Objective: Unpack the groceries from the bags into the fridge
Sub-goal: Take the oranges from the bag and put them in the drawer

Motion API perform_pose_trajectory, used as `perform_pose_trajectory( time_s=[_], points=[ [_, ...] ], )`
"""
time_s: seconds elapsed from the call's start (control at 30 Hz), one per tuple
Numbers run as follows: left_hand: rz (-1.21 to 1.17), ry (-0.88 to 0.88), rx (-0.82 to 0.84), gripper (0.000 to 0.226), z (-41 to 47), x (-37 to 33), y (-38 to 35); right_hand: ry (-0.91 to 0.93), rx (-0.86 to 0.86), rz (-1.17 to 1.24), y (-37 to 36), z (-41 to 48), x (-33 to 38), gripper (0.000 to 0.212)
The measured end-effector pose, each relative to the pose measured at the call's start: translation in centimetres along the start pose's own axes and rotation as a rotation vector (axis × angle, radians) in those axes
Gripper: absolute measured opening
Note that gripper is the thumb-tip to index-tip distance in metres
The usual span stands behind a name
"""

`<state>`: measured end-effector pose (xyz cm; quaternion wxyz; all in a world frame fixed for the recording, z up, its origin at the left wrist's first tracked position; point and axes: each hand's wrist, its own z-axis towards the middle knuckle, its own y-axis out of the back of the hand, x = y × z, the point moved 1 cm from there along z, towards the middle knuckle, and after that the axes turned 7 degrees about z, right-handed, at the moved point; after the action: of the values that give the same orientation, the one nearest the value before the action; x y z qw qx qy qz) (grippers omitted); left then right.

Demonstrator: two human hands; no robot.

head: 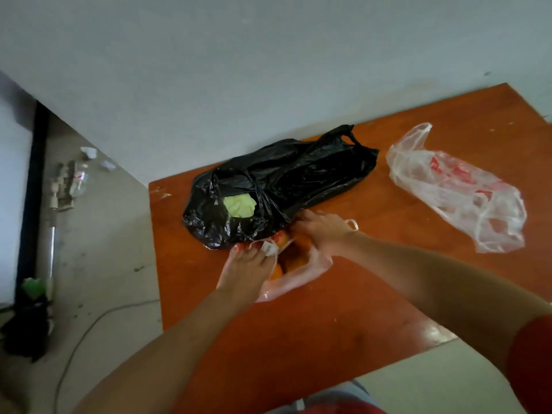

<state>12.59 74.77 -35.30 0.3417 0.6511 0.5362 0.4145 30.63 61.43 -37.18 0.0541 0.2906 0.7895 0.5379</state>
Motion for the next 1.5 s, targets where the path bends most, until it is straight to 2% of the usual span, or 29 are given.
perform_pose_trajectory(
  time_s=[0.13,0.2,0.3,0.37,0.43,0.5,0.57,0.63,0.67,0.73,0.83,0.93,1.0,1.07,1.1,1.2,1.3,1.33,1.4,1.47,1.5],
  points=[
    [0.056,-0.011,-0.059,0.093,0.2,-0.6,-1.0,-0.07,-0.09,0.336,0.2,2.4,-3.1,0.051],
    [0.076,-0.021,-0.092,0.087,0.4,-0.8,-1.4,-0.192,-0.095,0.425,0.1,3.2,-4.6,0.044],
    [0.093,-0.014,-0.14,0.061,1.0,-0.8,-1.4,-0.361,-0.101,0.318,-0.6,3.1,-5.0,0.025],
    [0.075,0.014,-0.151,0.053,1.4,-0.8,-1.0,-0.346,-0.105,0.145,-1.2,2.6,-4.3,0.025],
    [0.053,0.059,-0.157,0.05,1.8,-0.7,-0.8,-0.28,-0.097,0.045,-1.9,1.8,-3.8,0.033],
    [0.036,0.097,-0.171,0.05,2.1,-0.7,-0.7,-0.203,-0.17,0.048,-1.9,0.5,-4.0,0.039],
    [0.016,0.117,-0.169,0.05,2.1,-0.7,-0.4,-0.022,-0.331,0.077,-1.3,-1.3,-3.9,0.034],
    [0.0,0.127,-0.157,0.052,2.0,-0.7,-0.3,0.239,-0.468,0.092,-1.1,-2.4,-3.1,0.021],
    [-0.003,0.128,-0.159,0.051,1.9,-0.8,-0.2,0.351,-0.465,0.069,-1.3,-2.6,-2.6,0.017],
    [-0.009,0.119,-0.18,0.047,1.6,-0.7,-0.1,0.43,-0.305,0.003,-1.6,-1.8,-1.5,0.024],
    [-0.033,0.099,-0.236,0.051,0.7,-0.6,0.7,0.25,-0.023,-0.133,-0.9,0.2,-0.7,0.054],
    [0.04,-0.067,-0.255,0.05,0.2,-1.2,1.4,0.141,0.044,-0.119,0.2,1.2,-1.4,0.068],
    [0.097,-0.174,-0.207,0.047,0.5,-1.5,1.5,0.083,0.054,0.016,0.3,1.1,-2.1,0.071],
    [0.016,-0.187,-0.182,0.032,1.2,-1.7,1.4,-0.02,0.03,0.116,0.2,0.1,-2.8,0.077],
    [-0.043,-0.154,-0.195,0.028,1.5,-1.7,1.5,-0.069,-0.009,0.164,0.1,-0.7,-3.3,0.08],
    [-0.152,-0.017,-0.264,0.04,2.4,-1.0,2.1,-0.121,-0.146,0.335,-0.9,-4.1,-4.8,0.089],
    [-0.024,0.061,-0.335,0.017,3.9,-0.6,2.9,-0.103,-0.177,0.4,-2.7,-7.8,-5.7,0.086],
    [0.025,0.043,-0.32,0.025,4.4,-0.7,3.3,-0.096,-0.168,0.399,-3.6,-8.7,-5.8,0.082],
    [0.125,-0.103,-0.339,0.039,5.5,-1.5,4.1,-0.081,-0.155,0.38,-5.3,-10.0,-5.7,0.076],
    [0.207,-0.32,-0.355,0.04,6.4,-2.8,3.7,-0.089,-0.151,0.404,-6.7,-10.6,-5.6,0.074],
    [0.195,-0.409,-0.311,0.041,6.7,-3.5,3.8,-0.1,-0.16,0.433,-7.1,-10.8,-5.5,0.074]
  ],
)
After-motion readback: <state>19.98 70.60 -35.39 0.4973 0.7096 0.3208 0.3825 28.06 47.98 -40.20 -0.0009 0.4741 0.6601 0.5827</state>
